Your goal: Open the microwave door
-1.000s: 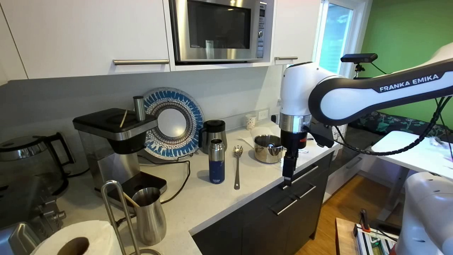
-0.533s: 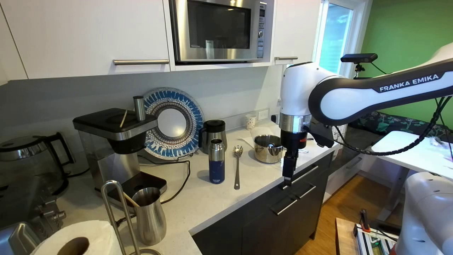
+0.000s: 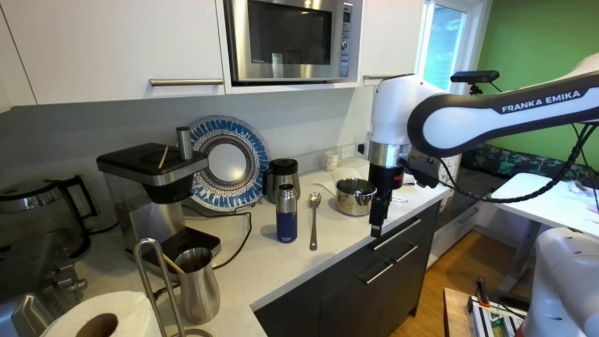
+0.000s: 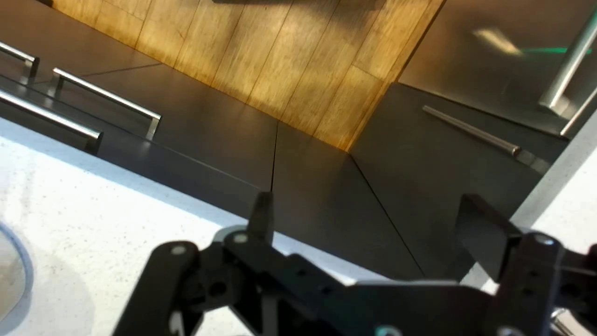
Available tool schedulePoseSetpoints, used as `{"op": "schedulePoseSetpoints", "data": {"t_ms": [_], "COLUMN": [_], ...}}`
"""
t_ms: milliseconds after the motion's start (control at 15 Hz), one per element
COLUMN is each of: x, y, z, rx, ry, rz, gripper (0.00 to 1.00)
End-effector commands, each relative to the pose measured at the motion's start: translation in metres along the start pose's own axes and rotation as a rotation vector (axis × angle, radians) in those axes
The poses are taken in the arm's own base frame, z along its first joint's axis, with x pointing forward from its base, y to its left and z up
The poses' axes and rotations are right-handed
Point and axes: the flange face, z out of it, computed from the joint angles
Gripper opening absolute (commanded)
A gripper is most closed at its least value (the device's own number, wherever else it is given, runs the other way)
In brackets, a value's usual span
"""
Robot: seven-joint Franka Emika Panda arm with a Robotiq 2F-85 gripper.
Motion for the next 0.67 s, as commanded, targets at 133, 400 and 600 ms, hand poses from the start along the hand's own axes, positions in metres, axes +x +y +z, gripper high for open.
{"op": "schedulePoseSetpoints", "data": {"t_ms": [133, 400, 600], "x": [0.024, 0.025, 0.015], "y": [0.051, 0.103, 0.144], "z": [-0.096, -0.155, -0.188], "rx": [0.043, 0.063, 0.078], "ry": [0.234, 0.379, 0.49], "rz": [0.144, 0.237, 0.311], "gripper": [1.0, 1.0, 1.0]}}
